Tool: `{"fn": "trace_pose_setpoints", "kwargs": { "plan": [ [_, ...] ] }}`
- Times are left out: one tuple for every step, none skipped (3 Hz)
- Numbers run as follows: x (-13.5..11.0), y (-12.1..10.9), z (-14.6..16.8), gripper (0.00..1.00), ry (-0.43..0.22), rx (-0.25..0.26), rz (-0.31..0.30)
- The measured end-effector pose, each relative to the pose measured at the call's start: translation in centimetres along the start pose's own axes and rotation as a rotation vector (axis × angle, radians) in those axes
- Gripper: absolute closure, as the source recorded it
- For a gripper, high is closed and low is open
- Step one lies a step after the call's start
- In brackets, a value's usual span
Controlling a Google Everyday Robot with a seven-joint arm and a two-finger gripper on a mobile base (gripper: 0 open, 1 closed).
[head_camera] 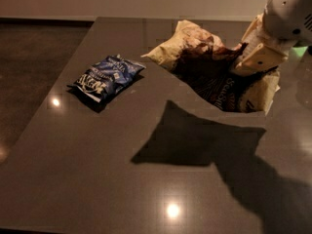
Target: Pick brown chip bag
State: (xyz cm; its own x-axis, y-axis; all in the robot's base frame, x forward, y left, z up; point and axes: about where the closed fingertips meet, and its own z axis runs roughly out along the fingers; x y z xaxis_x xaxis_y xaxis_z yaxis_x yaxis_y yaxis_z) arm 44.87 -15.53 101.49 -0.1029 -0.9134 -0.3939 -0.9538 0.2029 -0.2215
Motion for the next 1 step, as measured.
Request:
{"fn": "trace_pose_setpoints", "kwargs": {
  "plan": [
    [0.00,0.00,0.00,1.00,0.000,0.000,0.000]
  ]
}}
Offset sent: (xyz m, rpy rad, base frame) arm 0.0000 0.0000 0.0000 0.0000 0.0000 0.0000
